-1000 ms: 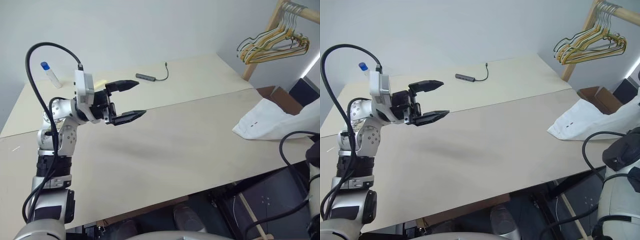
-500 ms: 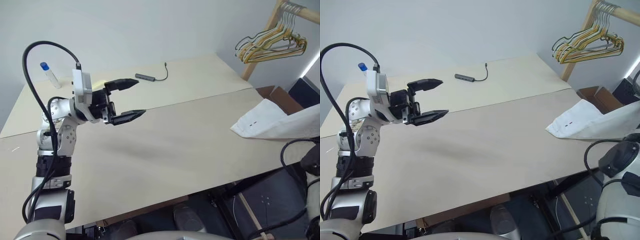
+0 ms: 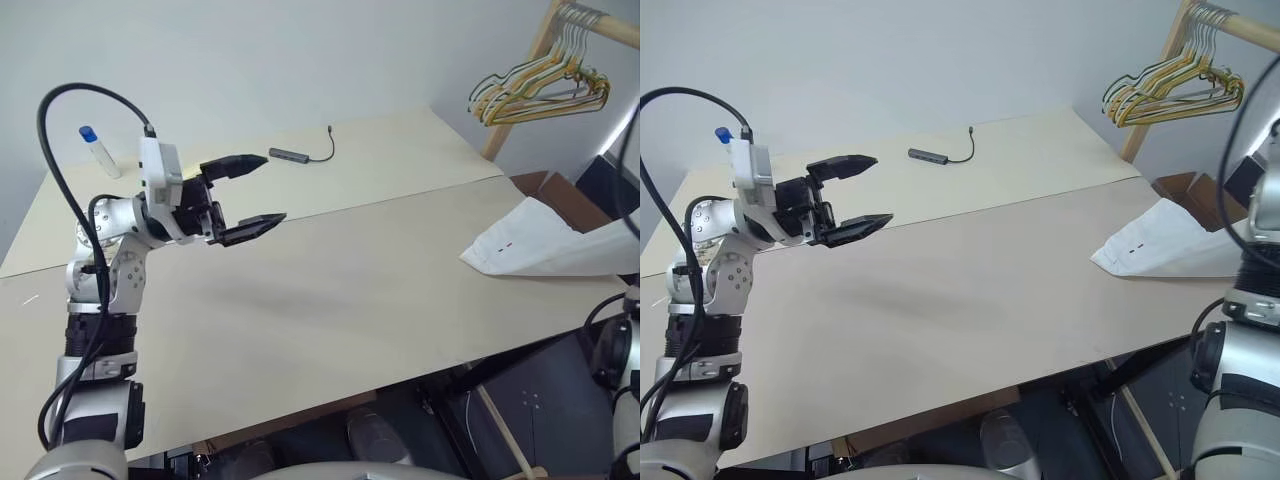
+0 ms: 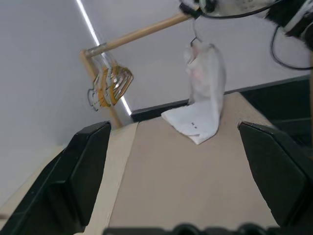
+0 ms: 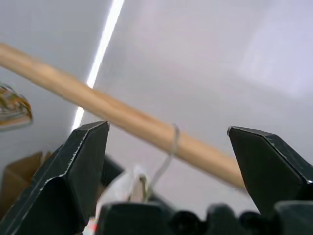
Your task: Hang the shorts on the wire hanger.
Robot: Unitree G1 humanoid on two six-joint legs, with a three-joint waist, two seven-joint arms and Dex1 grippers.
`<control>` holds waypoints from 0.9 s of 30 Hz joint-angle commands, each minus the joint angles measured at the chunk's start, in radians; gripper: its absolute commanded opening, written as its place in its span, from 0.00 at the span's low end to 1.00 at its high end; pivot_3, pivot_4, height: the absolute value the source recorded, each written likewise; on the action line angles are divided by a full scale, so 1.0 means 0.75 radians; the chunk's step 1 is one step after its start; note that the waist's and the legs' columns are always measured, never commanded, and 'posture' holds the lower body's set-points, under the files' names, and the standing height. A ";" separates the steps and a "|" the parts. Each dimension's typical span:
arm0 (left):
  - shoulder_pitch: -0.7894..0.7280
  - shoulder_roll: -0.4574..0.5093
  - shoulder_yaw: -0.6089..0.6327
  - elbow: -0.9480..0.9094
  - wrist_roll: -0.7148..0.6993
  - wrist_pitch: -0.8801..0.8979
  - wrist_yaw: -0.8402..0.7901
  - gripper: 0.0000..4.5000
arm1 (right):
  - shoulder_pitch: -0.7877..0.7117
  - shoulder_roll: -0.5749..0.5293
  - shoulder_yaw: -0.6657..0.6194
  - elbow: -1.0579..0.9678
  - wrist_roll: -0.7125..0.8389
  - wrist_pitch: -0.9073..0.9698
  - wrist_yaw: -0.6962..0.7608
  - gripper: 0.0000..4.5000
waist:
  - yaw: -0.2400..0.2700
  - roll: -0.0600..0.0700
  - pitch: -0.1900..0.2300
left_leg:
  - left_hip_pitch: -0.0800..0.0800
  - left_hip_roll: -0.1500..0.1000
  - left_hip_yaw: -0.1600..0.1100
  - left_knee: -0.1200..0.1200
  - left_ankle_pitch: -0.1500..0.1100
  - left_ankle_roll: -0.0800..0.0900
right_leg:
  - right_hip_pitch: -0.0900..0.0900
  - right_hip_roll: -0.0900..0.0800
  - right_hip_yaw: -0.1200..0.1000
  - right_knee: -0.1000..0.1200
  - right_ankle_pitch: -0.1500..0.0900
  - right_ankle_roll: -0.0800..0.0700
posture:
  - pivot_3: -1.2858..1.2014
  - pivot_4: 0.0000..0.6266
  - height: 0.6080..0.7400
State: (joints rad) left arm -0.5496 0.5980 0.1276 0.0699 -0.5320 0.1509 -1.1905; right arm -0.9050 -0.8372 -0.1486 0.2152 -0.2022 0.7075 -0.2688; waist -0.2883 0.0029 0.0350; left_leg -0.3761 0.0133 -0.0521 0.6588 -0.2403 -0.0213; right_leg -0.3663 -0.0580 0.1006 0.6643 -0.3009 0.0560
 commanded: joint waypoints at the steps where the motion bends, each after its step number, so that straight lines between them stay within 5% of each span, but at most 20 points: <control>1: 0.024 0.059 0.032 -0.043 0.019 0.046 0.054 1.00 | 0.022 -0.018 0.099 -0.127 -0.061 -0.171 0.125 0.99 | 0.002 0.000 0.000 | 0.000 0.000 0.000 0.000 0.000 0.000 | 0.000 0.000 0.000 0.000 0.000 0.000 | 0.44 0.00 1.00; 7: 0.234 0.129 0.137 -0.160 -0.002 0.084 0.109 1.00 | 0.160 0.055 0.249 -0.262 0.095 -0.321 0.607 0.99 | 0.014 -0.003 0.000 | 0.000 0.001 -0.002 0.000 0.000 0.000 | 0.000 0.000 -0.001 -0.001 0.000 0.000 | 0.47 0.00 1.00; 15: 0.500 0.168 0.217 -0.347 -0.009 0.170 0.206 1.00 | 0.477 0.013 0.424 -0.525 0.195 -0.343 1.138 0.99 | 0.150 -0.006 0.002 | -0.001 0.001 -0.005 0.000 0.000 0.000 | 0.000 0.000 -0.004 -0.001 0.000 0.000 | 0.51 0.00 1.00; 27: 0.689 0.164 0.263 -0.533 -0.015 0.206 0.323 1.00 | 0.706 -0.040 0.511 -0.613 0.197 -0.474 1.484 0.99 | 0.360 -0.016 0.005 | 0.000 0.001 0.000 0.001 0.000 0.000 | -0.001 0.000 -0.005 0.000 0.001 -0.002 | 0.55 0.00 1.00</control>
State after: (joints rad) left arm -0.0273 0.7099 0.3050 -0.2954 -0.5402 0.3093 -0.9619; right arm -0.3661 -0.8662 0.2397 -0.2173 -0.0428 0.3825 0.8337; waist -0.0184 -0.0092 0.0386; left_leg -0.3757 0.0141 -0.0522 0.6600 -0.2405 -0.0214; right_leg -0.3668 -0.0581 0.0969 0.6641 -0.3002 0.0546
